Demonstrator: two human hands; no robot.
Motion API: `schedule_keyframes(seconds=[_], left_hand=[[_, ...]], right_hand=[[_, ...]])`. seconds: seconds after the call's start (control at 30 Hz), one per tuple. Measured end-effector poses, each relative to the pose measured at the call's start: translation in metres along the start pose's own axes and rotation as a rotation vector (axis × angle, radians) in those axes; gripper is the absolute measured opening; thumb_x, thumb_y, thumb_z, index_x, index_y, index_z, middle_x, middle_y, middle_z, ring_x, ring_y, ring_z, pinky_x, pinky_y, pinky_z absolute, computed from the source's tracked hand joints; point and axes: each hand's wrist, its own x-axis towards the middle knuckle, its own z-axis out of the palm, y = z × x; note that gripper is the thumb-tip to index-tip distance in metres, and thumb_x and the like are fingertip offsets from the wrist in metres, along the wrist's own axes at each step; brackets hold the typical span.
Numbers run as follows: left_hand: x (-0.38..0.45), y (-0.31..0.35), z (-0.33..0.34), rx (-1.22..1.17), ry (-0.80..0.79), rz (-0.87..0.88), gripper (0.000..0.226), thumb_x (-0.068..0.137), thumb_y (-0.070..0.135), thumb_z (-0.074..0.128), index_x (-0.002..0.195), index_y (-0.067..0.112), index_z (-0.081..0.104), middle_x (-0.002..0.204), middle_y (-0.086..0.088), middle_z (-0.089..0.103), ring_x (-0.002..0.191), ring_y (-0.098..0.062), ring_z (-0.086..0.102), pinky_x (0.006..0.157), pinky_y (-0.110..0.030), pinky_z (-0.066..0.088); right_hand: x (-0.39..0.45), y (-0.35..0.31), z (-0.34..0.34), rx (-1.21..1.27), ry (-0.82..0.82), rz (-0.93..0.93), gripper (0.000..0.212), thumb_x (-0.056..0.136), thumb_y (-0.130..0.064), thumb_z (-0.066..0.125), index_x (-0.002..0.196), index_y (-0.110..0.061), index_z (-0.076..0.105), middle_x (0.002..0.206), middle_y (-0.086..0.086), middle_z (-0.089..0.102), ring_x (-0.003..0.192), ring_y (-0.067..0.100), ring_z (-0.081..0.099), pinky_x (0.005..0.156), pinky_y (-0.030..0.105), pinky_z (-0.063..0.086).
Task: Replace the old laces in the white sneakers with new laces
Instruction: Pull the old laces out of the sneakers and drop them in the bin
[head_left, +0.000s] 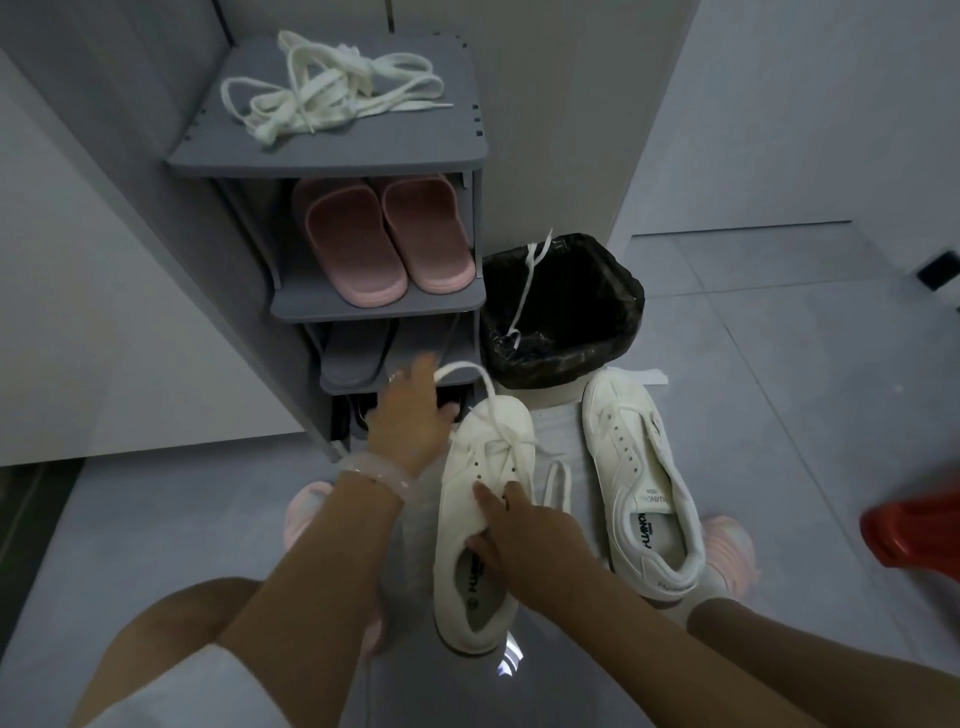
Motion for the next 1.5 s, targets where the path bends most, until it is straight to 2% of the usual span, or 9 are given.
schedule_keyframes(seconds=[0.1, 0.33, 0.57, 0.7, 0.83, 1.1, 1.33, 1.43, 1.5], left_hand=[[-0.012, -0.014, 0.036, 0.127, -0.063, -0.181, 0.047, 0.09, 0.021, 0.053, 0.132, 0.009, 0.035, 0.135, -0.017, 0.037, 0.122, -0.036, 0.041, 0.096, -0.045, 0.038], [-0.009, -0.007, 0.054, -0.05, -0.037, -0.144, 0.021, 0.092, 0.024, 0.053, 0.079, 0.008, 0.053, 0.091, -0.014, 0.063, 0.092, -0.028, 0.059, 0.076, -0.031, 0.042], [-0.007, -0.008, 0.054, -0.142, 0.135, -0.019, 0.013, 0.089, 0.004, 0.049, 0.08, 0.004, 0.059, 0.08, -0.012, 0.061, 0.084, -0.03, 0.057, 0.071, -0.032, 0.04], [-0.011, 0.012, 0.02, -0.301, 0.508, 0.027, 0.014, 0.09, -0.004, 0.044, 0.083, 0.001, 0.056, 0.072, -0.004, 0.046, 0.075, -0.021, 0.044, 0.06, -0.018, 0.023], [-0.004, 0.021, -0.016, -0.575, 0.637, 0.06, 0.013, 0.096, 0.008, 0.037, 0.089, 0.009, 0.046, 0.086, -0.016, 0.053, 0.065, -0.012, 0.051, 0.063, -0.013, 0.042], [-0.008, 0.031, -0.036, -0.139, 0.718, 0.366, 0.017, 0.094, 0.007, 0.044, 0.086, -0.002, 0.056, 0.08, -0.004, 0.047, 0.07, -0.014, 0.041, 0.062, -0.018, 0.025], [-0.003, 0.014, -0.039, -0.197, 0.207, 0.238, 0.013, 0.091, 0.016, 0.053, 0.079, 0.016, 0.055, 0.069, 0.004, 0.055, 0.067, -0.012, 0.05, 0.063, -0.02, 0.032], [-0.013, 0.011, -0.022, -0.046, -0.125, 0.212, 0.006, 0.09, 0.019, 0.057, 0.094, 0.015, 0.06, 0.09, 0.001, 0.06, 0.088, -0.016, 0.058, 0.07, -0.02, 0.035], [-0.023, 0.016, -0.012, -0.072, -0.295, 0.258, 0.032, 0.086, 0.016, 0.062, 0.117, 0.017, 0.053, 0.101, 0.004, 0.056, 0.092, -0.007, 0.054, 0.07, -0.014, 0.035]], right_hand=[[0.001, 0.001, 0.001, -0.014, -0.001, -0.003, 0.06, 0.098, -0.045, 0.029, 0.149, -0.02, 0.009, 0.141, 0.011, 0.03, 0.105, 0.03, 0.056, 0.076, 0.034, 0.042], [0.002, 0.003, 0.001, -0.017, -0.005, -0.013, 0.058, 0.099, -0.043, 0.029, 0.148, -0.019, 0.01, 0.136, 0.013, 0.035, 0.102, 0.032, 0.056, 0.069, 0.033, 0.036], [0.002, 0.003, 0.001, -0.021, -0.027, -0.007, 0.059, 0.099, -0.044, 0.028, 0.149, -0.019, 0.008, 0.14, 0.013, 0.031, 0.103, 0.032, 0.056, 0.07, 0.033, 0.038], [0.001, 0.002, -0.001, 0.003, -0.057, 0.001, 0.059, 0.099, -0.044, 0.028, 0.149, -0.019, 0.008, 0.145, 0.013, 0.026, 0.108, 0.031, 0.054, 0.078, 0.034, 0.042], [0.001, 0.002, -0.002, 0.04, -0.052, -0.011, 0.06, 0.099, -0.044, 0.027, 0.15, -0.02, 0.007, 0.146, 0.013, 0.024, 0.111, 0.03, 0.053, 0.084, 0.036, 0.044], [0.004, 0.003, 0.0, 0.047, -0.058, 0.003, 0.06, 0.099, -0.045, 0.028, 0.15, -0.02, 0.008, 0.146, 0.013, 0.024, 0.113, 0.032, 0.051, 0.087, 0.037, 0.043], [0.006, 0.012, -0.01, 0.285, -0.001, -0.023, 0.046, 0.098, -0.037, 0.037, 0.139, -0.016, 0.038, 0.131, 0.01, 0.047, 0.105, 0.026, 0.056, 0.087, 0.035, 0.046], [0.009, 0.017, -0.039, 0.714, 0.257, 0.057, 0.023, 0.096, -0.017, 0.043, 0.104, -0.013, 0.064, 0.085, 0.001, 0.062, 0.06, 0.003, 0.052, 0.058, 0.016, 0.043], [0.003, 0.014, -0.066, 1.13, 0.376, 0.101, 0.025, 0.095, -0.009, 0.043, 0.082, -0.016, 0.064, 0.064, -0.004, 0.051, 0.042, -0.001, 0.039, 0.044, 0.015, 0.03]])
